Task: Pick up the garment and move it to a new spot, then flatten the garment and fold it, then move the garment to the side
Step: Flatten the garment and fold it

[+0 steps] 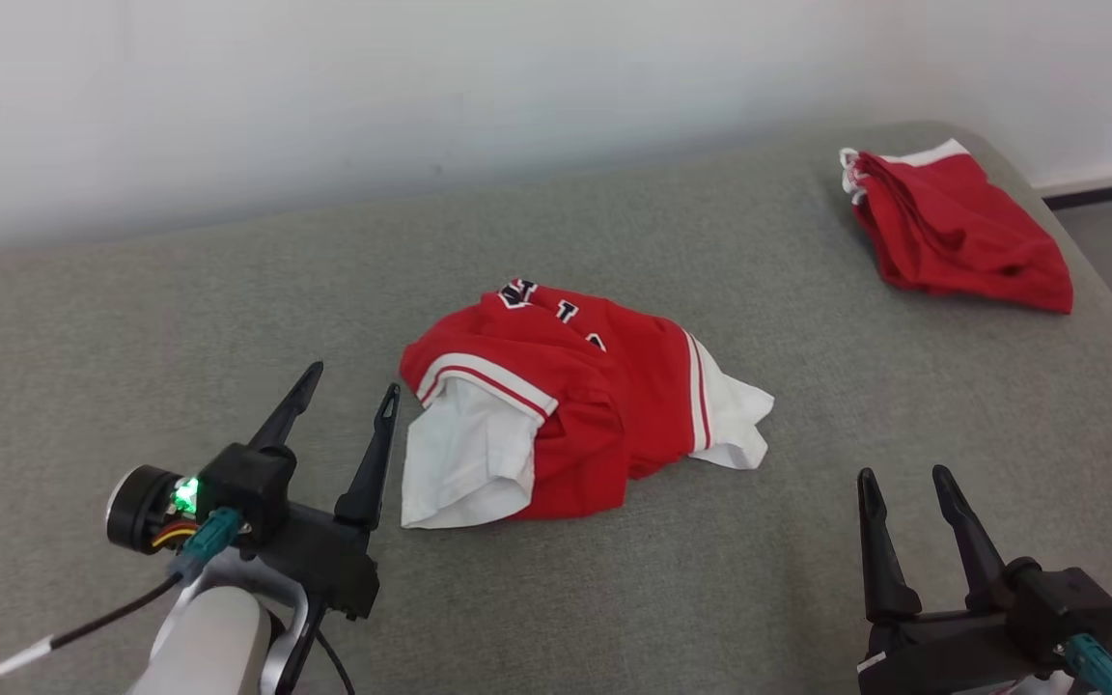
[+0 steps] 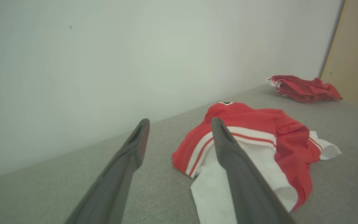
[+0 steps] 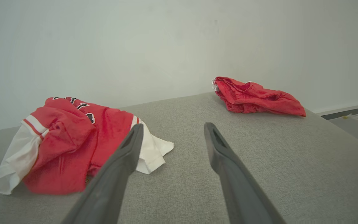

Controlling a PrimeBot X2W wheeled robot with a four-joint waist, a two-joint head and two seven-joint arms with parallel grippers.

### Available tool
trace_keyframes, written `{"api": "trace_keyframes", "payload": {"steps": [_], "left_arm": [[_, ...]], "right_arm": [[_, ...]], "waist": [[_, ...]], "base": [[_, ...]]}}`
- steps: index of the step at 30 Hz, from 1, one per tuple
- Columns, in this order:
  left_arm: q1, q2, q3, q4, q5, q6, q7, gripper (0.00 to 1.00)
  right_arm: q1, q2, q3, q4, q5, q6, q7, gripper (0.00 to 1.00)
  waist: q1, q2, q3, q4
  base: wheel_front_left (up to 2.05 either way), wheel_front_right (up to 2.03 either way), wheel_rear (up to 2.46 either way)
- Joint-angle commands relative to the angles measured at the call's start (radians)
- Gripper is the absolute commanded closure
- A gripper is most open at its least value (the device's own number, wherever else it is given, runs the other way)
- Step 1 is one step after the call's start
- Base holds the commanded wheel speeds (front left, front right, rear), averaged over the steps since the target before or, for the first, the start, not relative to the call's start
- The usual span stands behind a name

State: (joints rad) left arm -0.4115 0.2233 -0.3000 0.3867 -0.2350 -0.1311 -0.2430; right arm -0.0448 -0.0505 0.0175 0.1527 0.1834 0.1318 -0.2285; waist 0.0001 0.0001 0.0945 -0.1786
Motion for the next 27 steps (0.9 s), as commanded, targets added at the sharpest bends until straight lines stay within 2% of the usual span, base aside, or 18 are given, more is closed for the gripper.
{"api": "trace_keyframes", "payload": {"steps": [1,9,13,22,24,25,27], "left_arm": [[-0.025,0.007,-0.012,0.023,-0.009,0.002,0.001,0.0],[-0.088,0.03,-0.075,0.172,-0.047,0.002,0.037,0.0],[-0.094,0.03,-0.098,0.248,-0.072,0.002,0.093,0.0],[-0.105,-0.002,-0.167,0.35,-0.149,0.001,0.198,0.0],[-0.104,-0.012,-0.187,0.349,-0.179,0.001,0.207,0.87],[-0.103,-0.013,-0.2,0.347,-0.193,0.001,0.211,1.0],[-0.107,-0.008,-0.217,0.345,-0.214,0.001,0.211,1.0]], "right_arm": [[-0.011,0.0,-0.003,0.002,0.005,-0.002,-0.004,0.0],[-0.028,0.0,0.0,0.019,0.021,-0.002,-0.02,0.0],[-0.035,0.0,0.0,0.026,0.029,-0.002,-0.027,0.0],[-0.05,0.0,-0.003,0.04,0.032,-0.002,-0.034,0.0],[-0.05,0.0,-0.005,0.042,0.031,-0.002,-0.035,0.0],[-0.05,0.0,-0.005,0.043,0.03,-0.002,-0.036,0.0],[-0.051,0.0,-0.006,0.043,0.029,-0.002,-0.037,0.0]], "waist": [[-0.0001,-0.0001,0.044,-0.044],[-0.0001,-0.0001,0.089,-0.081],[-0.0001,-0.0001,0.102,-0.087],[-0.0001,-0.0001,0.107,-0.088],[-0.0001,-0.0001,0.106,-0.086],[-0.0001,-0.0001,0.105,-0.085],[-0.0001,-0.0001,0.103,-0.083]], "base": [[0.0,0.0,0.0],[0.0,0.0,0.0],[0.0,0.0,0.0],[0.0,0.0,0.0],[0.0,0.0,0.0],[0.0,0.0,0.0],[0.0,0.0,0.0]]}}
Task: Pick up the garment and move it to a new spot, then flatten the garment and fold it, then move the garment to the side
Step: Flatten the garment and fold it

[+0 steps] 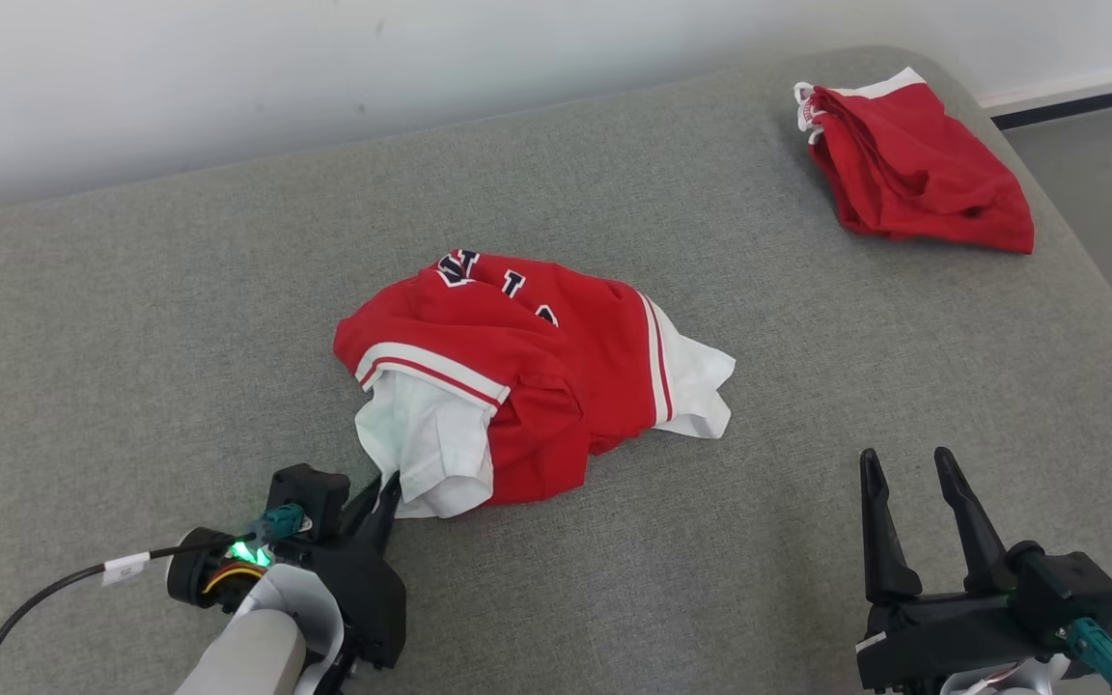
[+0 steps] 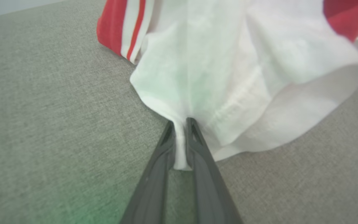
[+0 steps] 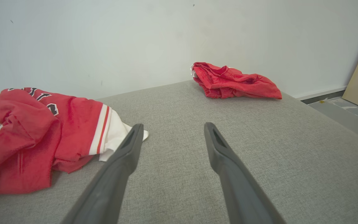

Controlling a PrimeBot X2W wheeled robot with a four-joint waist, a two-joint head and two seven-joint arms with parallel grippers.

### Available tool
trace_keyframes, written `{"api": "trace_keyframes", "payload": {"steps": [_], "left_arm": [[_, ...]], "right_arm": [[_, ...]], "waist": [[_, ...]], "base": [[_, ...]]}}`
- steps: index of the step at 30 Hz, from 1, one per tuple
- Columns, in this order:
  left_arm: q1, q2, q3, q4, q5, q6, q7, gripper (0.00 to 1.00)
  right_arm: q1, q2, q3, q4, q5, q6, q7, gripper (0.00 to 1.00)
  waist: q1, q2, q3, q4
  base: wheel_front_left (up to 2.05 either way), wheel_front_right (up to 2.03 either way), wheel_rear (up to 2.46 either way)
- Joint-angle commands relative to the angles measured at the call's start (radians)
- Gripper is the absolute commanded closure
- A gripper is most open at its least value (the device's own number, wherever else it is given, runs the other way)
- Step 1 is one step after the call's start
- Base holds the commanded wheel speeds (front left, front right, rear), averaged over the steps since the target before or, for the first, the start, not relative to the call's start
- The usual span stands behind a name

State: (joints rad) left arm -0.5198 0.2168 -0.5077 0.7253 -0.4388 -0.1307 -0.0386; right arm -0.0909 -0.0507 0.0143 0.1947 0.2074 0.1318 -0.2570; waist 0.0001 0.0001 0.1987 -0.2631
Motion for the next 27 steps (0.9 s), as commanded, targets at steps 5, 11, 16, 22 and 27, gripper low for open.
{"api": "trace_keyframes", "payload": {"steps": [5,11,16,22,27], "left_arm": [[-0.015,0.012,-0.029,0.0,-0.03,0.001,-0.039,1.0],[-0.036,0.032,0.006,-0.083,-0.032,0.028,-0.143,1.0],[0.012,0.055,0.028,-0.179,-0.042,0.057,-0.161,1.0],[0.163,0.104,0.053,-0.377,-0.064,0.126,-0.139,1.0],[0.336,0.142,0.076,-0.551,-0.094,0.196,-0.105,1.0]], "right_arm": [[0.001,0.0,-0.013,0.0,-0.004,-0.002,-0.007,0.0],[0.03,0.001,-0.034,-0.001,-0.009,-0.002,-0.008,0.0],[0.05,0.0,-0.045,-0.002,-0.01,-0.002,-0.008,0.0],[0.071,0.0,-0.054,0.001,-0.01,-0.002,-0.008,0.0],[0.087,0.0,-0.069,-0.002,-0.01,-0.002,-0.008,0.0]], "waist": [[-0.0001,-0.0001,-0.016,0.015],[-0.0001,-0.0001,-0.071,0.1],[-0.0001,-0.0001,-0.104,0.167],[-0.0001,-0.0001,-0.141,0.254],[-0.0001,-0.0001,-0.158,0.315]], "base": [[0.0,0.0,0.0],[0.0,0.0,0.0],[0.0,0.0,0.0],[0.0,0.0,0.0],[0.0,0.0,0.0]]}}
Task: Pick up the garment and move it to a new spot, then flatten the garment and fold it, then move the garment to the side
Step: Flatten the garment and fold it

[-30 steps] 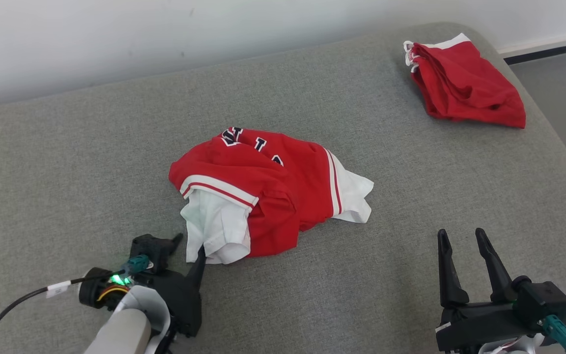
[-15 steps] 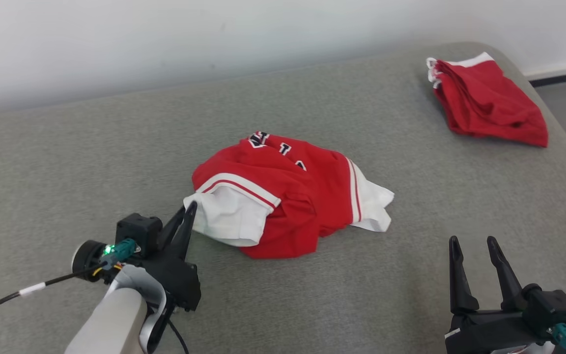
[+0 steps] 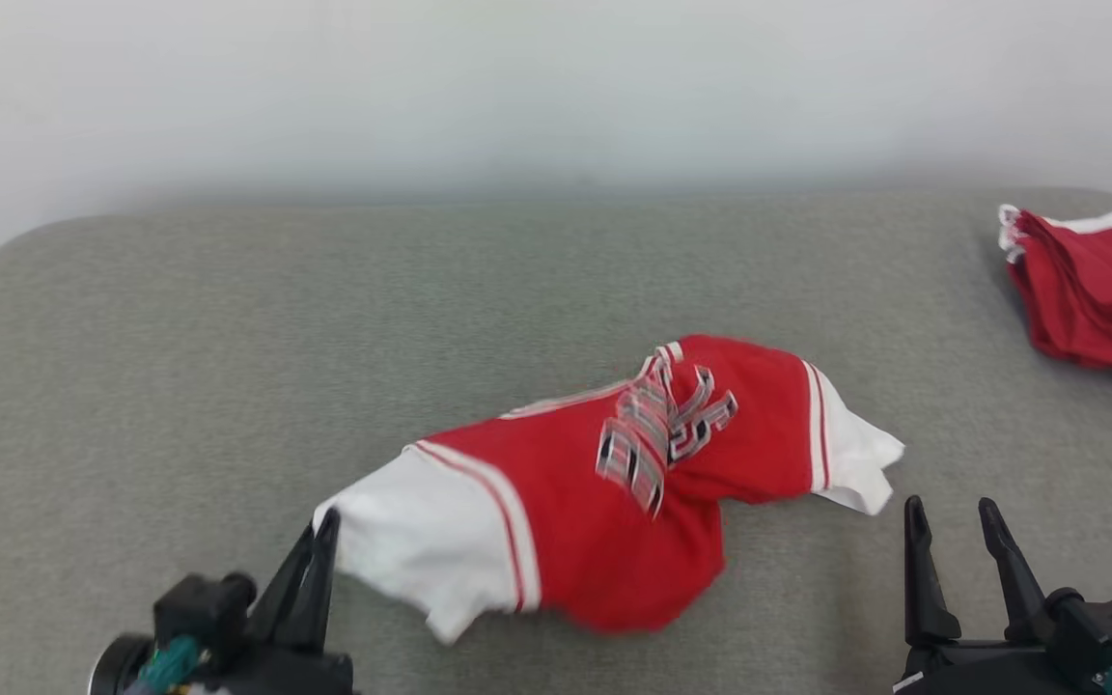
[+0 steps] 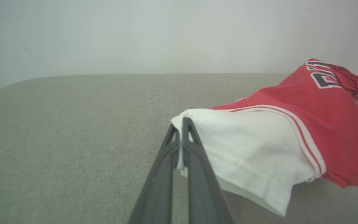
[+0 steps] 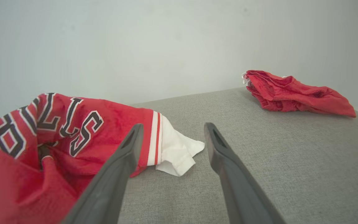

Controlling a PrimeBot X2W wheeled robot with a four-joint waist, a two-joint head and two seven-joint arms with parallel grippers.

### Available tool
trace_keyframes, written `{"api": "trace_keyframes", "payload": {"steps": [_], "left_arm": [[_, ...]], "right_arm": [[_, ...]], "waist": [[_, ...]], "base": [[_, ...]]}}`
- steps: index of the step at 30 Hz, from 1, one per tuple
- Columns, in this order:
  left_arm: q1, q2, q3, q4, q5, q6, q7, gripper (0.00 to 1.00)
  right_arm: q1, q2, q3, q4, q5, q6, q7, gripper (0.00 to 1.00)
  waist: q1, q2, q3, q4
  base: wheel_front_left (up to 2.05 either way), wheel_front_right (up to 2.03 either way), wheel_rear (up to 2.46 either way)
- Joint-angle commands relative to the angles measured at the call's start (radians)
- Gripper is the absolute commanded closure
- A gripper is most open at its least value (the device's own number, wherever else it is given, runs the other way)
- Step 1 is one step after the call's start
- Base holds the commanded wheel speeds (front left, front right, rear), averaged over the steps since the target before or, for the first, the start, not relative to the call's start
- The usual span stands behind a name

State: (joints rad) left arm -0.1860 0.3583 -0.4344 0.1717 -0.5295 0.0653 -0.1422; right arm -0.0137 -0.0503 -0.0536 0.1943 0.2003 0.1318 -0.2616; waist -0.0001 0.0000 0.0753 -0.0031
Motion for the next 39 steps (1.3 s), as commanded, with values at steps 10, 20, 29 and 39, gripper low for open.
{"api": "trace_keyframes", "payload": {"steps": [10,20,29,39], "left_arm": [[0.261,0.007,0.048,-0.058,-0.083,0.084,-0.007,1.0],[0.223,0.018,0.063,-0.012,-0.05,0.084,-0.074,0.0],[0.042,0.096,0.103,-0.104,0.015,0.069,-0.065,0.0],[-0.225,0.189,0.103,-0.119,0.006,-0.014,0.096,0.0]], "right_arm": [[0.009,0.0,-0.002,-0.007,-0.014,-0.002,0.003,0.0],[0.0,0.0,0.001,-0.007,-0.018,-0.002,0.011,0.0],[-0.02,0.0,0.017,0.002,-0.001,-0.002,0.007,0.0],[-0.056,0.0,0.042,0.028,0.038,-0.002,-0.003,0.0]], "waist": [[0.0001,0.0,-0.033,0.102],[0.0001,0.0,-0.038,0.08],[0.0001,0.0,-0.024,-0.037],[0.0001,0.0,0.046,-0.207]], "base": [[0.0,0.0,0.0],[0.0,0.0,0.0],[0.0,0.0,0.0],[0.0,0.0,0.0]]}}
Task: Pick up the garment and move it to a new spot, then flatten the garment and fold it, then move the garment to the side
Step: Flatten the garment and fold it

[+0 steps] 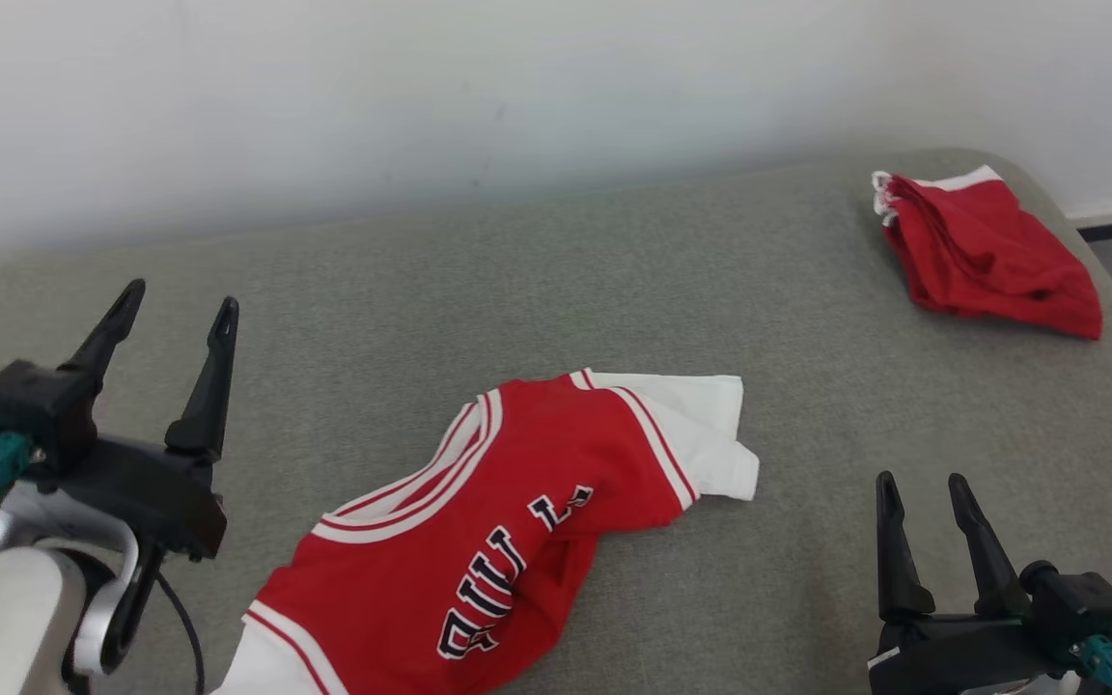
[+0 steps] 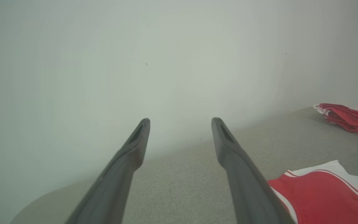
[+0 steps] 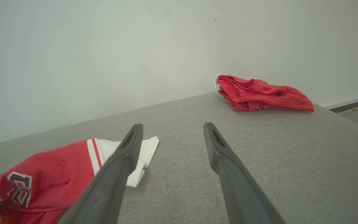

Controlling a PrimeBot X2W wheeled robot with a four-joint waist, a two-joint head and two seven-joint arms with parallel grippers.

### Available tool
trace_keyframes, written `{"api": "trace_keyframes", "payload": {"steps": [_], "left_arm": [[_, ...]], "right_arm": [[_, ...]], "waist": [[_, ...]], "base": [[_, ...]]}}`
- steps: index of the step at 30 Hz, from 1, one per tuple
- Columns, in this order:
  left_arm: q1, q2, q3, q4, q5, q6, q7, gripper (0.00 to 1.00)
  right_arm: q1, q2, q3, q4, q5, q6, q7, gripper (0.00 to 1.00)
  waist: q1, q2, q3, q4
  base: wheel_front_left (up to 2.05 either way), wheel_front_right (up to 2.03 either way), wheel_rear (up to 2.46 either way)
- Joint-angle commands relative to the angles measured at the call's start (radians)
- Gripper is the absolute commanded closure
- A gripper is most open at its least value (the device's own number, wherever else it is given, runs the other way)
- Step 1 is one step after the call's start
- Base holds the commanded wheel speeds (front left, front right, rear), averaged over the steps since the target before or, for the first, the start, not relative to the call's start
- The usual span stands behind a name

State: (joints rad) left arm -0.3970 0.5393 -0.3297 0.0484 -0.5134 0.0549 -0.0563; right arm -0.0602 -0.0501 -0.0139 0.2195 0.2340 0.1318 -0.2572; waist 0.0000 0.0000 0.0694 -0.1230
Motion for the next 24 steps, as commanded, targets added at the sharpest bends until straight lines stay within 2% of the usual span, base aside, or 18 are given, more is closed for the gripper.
{"api": "trace_keyframes", "payload": {"steps": [1,6,14,18,24], "left_arm": [[-0.037,0.02,-0.013,0.016,-0.003,-0.019,0.039,0.0],[-0.145,0.032,-0.054,0.065,-0.012,-0.082,0.136,0.0],[-0.242,-0.01,-0.142,0.173,-0.076,-0.16,0.254,0.0],[-0.282,-0.023,-0.202,0.237,-0.089,-0.178,0.279,0.0],[-0.326,-0.01,-0.301,0.317,-0.152,-0.185,0.331,0.0]], "right_arm": [[-0.013,0.0,0.006,0.006,0.012,-0.002,-0.008,0.0],[-0.033,0.0,0.019,0.009,0.048,-0.002,-0.008,0.0],[-0.06,0.0,0.038,0.0,0.075,-0.002,-0.008,0.0],[-0.075,0.0,0.048,-0.001,0.084,-0.002,-0.007,0.0],[-0.083,0.0,0.065,0.004,0.102,-0.002,-0.007,0.0]], "waist": [[0.0,0.0,0.061,-0.103],[0.0,0.0,0.106,-0.176],[0.0,0.0,0.16,-0.235],[0.0,0.0,0.18,-0.251],[0.0,0.0,0.193,-0.279]], "base": [[0.0,0.0,0.0],[0.0,0.0,0.0],[0.0,0.0,0.0],[0.0,0.0,0.0],[0.0,0.0,0.0]]}}
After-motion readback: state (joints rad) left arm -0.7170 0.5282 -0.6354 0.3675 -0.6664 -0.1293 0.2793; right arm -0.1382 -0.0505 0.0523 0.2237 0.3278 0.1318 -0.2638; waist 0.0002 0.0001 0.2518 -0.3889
